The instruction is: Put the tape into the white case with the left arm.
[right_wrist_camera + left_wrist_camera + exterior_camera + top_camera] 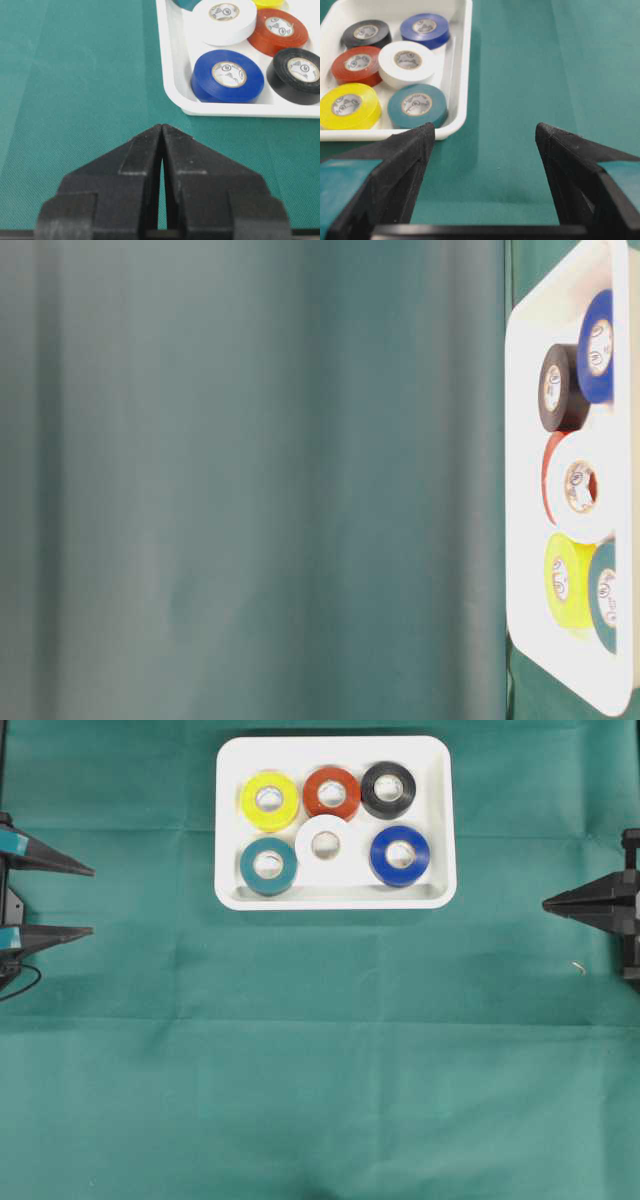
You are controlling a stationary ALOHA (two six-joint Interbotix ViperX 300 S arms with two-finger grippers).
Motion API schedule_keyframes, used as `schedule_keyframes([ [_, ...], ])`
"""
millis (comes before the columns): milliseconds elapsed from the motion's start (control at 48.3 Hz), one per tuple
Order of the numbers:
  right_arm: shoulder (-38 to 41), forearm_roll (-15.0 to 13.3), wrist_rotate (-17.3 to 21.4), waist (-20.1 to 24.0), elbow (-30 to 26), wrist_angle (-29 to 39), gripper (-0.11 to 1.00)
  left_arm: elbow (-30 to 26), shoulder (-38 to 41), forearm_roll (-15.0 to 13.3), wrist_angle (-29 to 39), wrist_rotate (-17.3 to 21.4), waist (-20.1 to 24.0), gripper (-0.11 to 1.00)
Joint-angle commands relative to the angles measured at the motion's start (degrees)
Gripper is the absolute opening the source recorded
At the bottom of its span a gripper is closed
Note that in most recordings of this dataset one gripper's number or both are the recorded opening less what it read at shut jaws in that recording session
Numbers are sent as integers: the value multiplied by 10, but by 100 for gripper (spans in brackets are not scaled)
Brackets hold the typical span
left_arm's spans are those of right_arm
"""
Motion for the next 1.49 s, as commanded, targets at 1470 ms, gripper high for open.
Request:
schedule_keyframes([
  [1470,8,-1,1,-2,-6,-6,-9,-6,4,-1,-5,-3,19,82],
])
